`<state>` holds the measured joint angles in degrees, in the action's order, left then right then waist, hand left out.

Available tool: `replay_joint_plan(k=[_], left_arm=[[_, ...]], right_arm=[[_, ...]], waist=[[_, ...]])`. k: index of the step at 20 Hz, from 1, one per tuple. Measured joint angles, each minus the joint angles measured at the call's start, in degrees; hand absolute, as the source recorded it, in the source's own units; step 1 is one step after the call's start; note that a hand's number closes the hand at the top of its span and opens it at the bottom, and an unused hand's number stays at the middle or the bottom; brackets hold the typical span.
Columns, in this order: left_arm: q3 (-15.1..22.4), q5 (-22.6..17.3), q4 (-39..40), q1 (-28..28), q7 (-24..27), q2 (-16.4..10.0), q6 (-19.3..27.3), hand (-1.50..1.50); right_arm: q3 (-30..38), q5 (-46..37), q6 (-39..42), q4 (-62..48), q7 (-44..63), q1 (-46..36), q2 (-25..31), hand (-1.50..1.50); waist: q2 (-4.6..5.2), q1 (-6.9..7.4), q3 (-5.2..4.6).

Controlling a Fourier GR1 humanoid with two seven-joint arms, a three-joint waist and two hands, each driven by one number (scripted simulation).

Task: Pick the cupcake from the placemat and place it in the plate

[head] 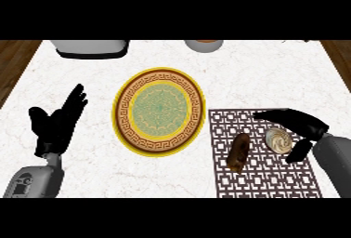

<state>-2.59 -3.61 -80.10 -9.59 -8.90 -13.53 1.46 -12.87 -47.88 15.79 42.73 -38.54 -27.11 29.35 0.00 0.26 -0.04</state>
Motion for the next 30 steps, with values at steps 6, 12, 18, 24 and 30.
replay_joint_plan(k=[6,12,18,24,30], left_arm=[[-0.3,0.7,-1.0,0.5,-0.2,0.3,-0.1,0.0],[-1.8,0.5,-0.6,-0.6,-1.2,-0.2,-1.0,0.0],[-1.6,0.9,-1.6,0.9,-1.7,0.3,-0.7,0.0],[-0.5,1.0,-0.9,-0.5,-2.1,0.8,-1.4,0.0],[0.2,1.3,-0.3,-1.0,-2.1,1.3,-1.5,0.0]], right_arm=[[-1.1,-3.1,-0.6,0.2,-4.5,-0.2,-0.5,1.5],[0.3,-4.0,-1.6,1.2,-5.1,0.9,-2.4,1.5],[-0.2,-4.8,-5.8,10.4,1.7,3.5,-9.0,1.5],[-10.1,-6.5,-10.1,18.4,16.0,1.8,-23.8,1.5],[-17.7,-4.4,-22.9,29.4,32.3,1.2,-28.0,1.5]], waist=[[-0.27,0.01,-0.33],[-0.34,-0.07,-0.54],[-0.94,-1.15,-0.87],[-1.2,1.64,-0.5],[-1.52,2.33,-0.05]])
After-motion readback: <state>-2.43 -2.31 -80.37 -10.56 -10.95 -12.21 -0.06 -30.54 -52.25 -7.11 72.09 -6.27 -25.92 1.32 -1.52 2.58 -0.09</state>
